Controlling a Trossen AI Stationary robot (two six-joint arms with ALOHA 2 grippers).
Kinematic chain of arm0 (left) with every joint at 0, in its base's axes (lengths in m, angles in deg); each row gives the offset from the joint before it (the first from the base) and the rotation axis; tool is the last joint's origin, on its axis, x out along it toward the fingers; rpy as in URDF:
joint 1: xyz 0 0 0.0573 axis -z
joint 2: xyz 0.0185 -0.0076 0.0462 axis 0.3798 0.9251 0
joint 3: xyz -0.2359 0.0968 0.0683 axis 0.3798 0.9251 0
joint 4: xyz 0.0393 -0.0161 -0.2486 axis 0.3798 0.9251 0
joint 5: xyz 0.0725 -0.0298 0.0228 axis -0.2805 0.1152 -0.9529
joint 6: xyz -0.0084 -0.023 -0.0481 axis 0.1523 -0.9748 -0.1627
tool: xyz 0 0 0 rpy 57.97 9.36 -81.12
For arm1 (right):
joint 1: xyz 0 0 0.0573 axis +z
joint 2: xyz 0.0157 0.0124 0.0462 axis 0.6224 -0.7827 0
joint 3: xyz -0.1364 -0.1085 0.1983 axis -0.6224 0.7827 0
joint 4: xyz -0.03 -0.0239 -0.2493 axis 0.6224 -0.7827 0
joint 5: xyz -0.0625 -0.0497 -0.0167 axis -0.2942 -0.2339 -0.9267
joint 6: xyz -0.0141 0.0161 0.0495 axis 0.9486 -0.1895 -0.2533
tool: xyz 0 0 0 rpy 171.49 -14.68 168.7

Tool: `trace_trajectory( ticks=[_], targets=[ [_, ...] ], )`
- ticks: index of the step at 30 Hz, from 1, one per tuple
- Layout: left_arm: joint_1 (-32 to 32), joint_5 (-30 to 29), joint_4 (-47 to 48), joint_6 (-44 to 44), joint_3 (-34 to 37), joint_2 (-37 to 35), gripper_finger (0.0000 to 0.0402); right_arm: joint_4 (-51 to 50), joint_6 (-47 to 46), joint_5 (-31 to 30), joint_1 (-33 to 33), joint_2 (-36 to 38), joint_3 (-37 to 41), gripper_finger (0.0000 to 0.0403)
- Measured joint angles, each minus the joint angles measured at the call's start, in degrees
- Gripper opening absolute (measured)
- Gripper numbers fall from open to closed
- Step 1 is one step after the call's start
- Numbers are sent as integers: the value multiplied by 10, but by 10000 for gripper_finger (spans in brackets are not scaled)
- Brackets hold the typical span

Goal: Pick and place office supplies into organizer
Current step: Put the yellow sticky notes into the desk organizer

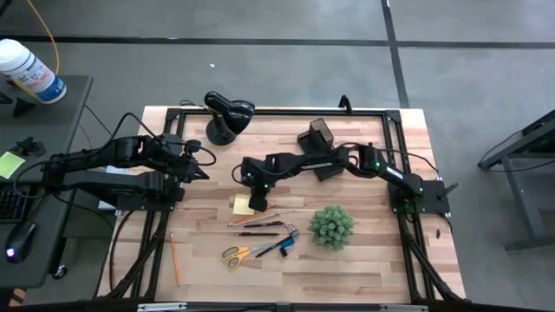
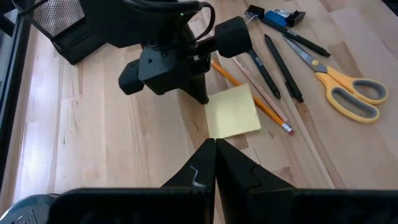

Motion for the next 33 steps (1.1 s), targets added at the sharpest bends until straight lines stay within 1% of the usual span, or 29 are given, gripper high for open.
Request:
trace_trajectory(
  ticks=[6,12,17,21,23,27,30,33],
  targets=[
    [0,-14,0,0,0,0,1,-99,32,-26,-7,0,-84,1],
    [0,-14,0,0,0,0,1,-255,42,-93,-7,0,-185,1],
    [0,-14,0,8,0,0,1,-388,13,-146,-13,1,-239,1],
    [0,-21,0,11,0,0,1,-460,-21,-189,-21,1,-258,0],
    [0,-28,0,11,0,0,1,-479,-36,-211,-22,6,-254,0],
    [0,-29,0,11,0,0,1,-493,-57,-233,-21,38,-214,0],
    [0,-29,0,15,0,0,1,-494,-72,-250,-21,71,-170,0],
    [0,-30,0,26,0,0,1,-486,-98,-266,-24,120,-107,0]
  ],
)
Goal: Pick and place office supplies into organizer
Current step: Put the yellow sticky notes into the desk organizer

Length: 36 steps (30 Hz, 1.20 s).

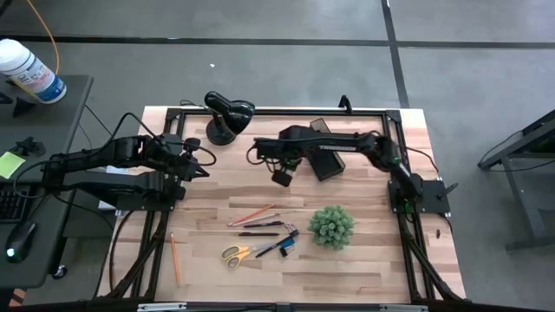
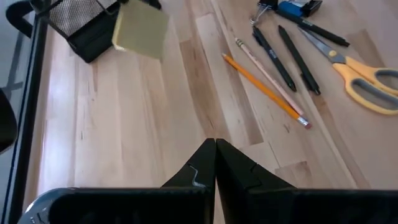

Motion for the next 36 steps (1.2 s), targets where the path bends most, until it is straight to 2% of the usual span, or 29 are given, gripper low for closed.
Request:
trace_trajectory(
  ticks=[7,13,17,23,27,36],
  targets=[
    [0,-47,-6,7,0,0,1,85,-87,-18,-12,151,221,0],
    [0,-50,-54,7,0,0,1,178,-191,15,-20,260,370,0],
    [0,-53,-72,14,0,0,1,181,-239,6,-20,314,425,0],
    [0,-55,-76,15,0,0,1,184,-259,6,-36,365,495,0],
    [0,-55,-76,15,0,0,1,224,-285,22,-48,377,533,0],
    [0,-55,-75,14,0,0,1,250,-307,-14,-53,379,557,0]
  ],
)
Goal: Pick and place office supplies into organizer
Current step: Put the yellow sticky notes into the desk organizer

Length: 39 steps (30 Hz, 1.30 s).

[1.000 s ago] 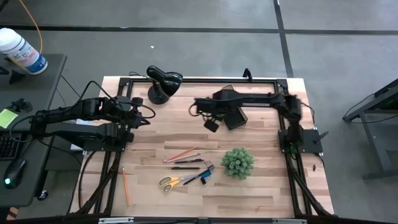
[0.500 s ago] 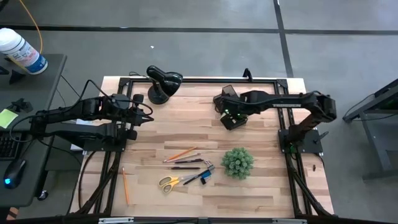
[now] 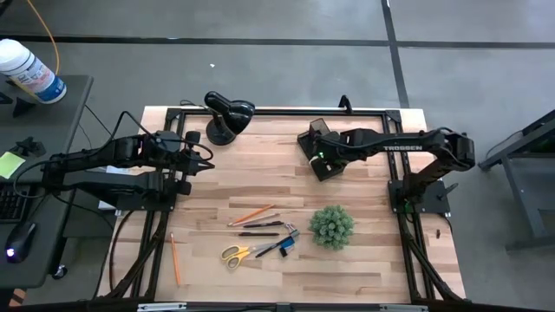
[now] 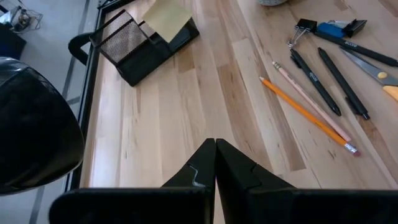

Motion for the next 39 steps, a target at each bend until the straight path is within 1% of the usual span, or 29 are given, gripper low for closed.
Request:
trace_trajectory(
  ticks=[2,4,8,16,25,39],
  targets=[
    [0,0,0,0,0,0,1,-12,-27,-28,0,1,1,0],
    [0,0,0,0,0,0,1,-17,-36,-40,0,1,1,0],
    [0,0,0,0,0,0,1,-27,-33,-42,0,2,1,0],
    [0,-15,0,0,0,1,1,-15,-43,-52,0,2,3,0],
    [0,-15,0,0,0,1,1,-16,-42,-42,0,-1,3,0],
    [0,-15,0,0,0,1,1,-9,-37,-21,0,-33,3,0]
  ],
)
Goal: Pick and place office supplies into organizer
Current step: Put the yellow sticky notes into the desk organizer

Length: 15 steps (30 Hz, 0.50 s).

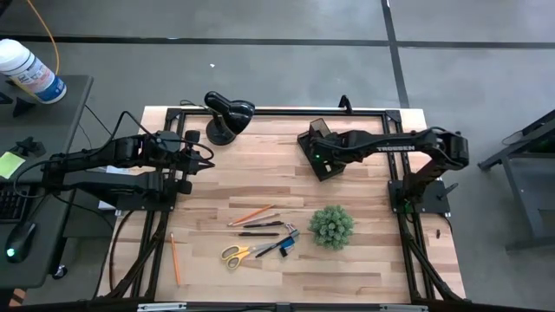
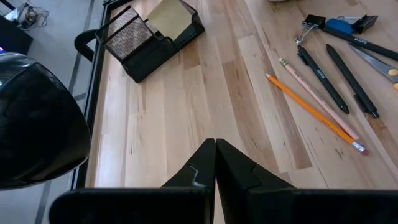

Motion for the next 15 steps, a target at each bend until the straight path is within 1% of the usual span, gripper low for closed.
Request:
trace_trajectory(
  ticks=[10,15],
  targets=[
    [0,0,1,0,0,0,1,-3,-2,7,0,-8,0,2],
    [0,2,1,0,0,0,1,-9,-4,6,-2,-8,0,19]
  ],
)
